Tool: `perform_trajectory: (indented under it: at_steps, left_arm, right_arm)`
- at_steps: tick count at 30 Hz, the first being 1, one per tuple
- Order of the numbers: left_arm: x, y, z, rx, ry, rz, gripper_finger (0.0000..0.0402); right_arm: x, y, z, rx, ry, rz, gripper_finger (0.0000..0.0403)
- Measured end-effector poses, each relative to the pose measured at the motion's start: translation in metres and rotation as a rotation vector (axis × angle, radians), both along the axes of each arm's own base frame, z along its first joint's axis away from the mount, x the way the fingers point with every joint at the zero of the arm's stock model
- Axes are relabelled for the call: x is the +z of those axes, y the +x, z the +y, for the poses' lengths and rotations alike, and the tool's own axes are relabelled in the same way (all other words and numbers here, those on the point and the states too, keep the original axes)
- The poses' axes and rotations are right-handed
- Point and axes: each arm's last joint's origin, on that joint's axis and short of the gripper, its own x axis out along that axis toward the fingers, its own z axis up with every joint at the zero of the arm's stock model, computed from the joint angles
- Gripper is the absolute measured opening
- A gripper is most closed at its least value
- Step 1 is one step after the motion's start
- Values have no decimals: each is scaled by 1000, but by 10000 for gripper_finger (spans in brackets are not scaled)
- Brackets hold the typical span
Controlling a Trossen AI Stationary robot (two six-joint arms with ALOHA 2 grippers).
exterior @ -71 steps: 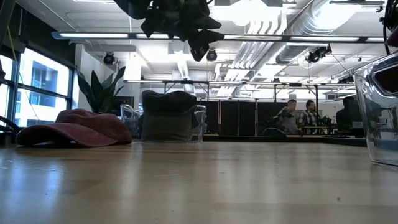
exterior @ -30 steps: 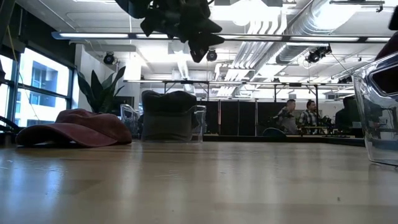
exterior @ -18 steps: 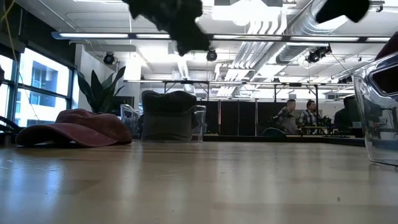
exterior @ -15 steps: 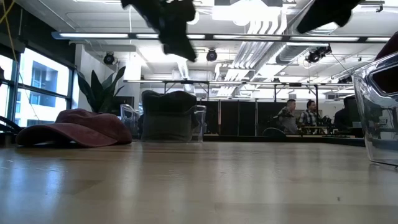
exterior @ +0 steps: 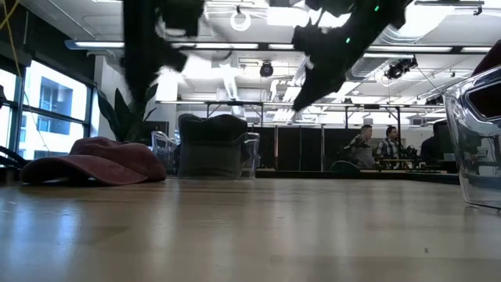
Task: Pick & Place hat
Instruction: Put the red cap into the bottom transparent bin
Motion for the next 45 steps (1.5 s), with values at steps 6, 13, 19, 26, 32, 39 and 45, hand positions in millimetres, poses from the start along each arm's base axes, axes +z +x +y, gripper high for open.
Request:
perform_trajectory:
  at_steps: [6, 13, 19, 26, 32, 39, 45]
  left_arm:
    - [-31, -38, -5, 259, 35, 195, 126]
    - [-56, -54, 12, 515, 185, 182, 126]
    - [-74, -58, 42, 546, 117, 75, 126]
    - [-102, -37, 31, 316, -337, -278, 126]
    - [-111, -4, -2, 122, -557, -656, 126]
    - [-77, 29, -16, -22, -442, -983, 126]
    - [-63, 36, -12, -48, -325, -1001, 126]
  right_arm:
    - [-28, 8, -8, 30, 63, 107, 3]
    - [-33, 10, -7, 57, 50, 133, 2]
    - [-33, 10, -7, 69, 41, 137, 6]
    - [-36, 6, -5, 89, 73, 181, 1]
    - [-35, -2, -4, 77, 109, 240, 8]
    - [-21, 19, -3, 160, 173, -30, 9]
    - [-28, 40, -8, 326, 413, -205, 74]
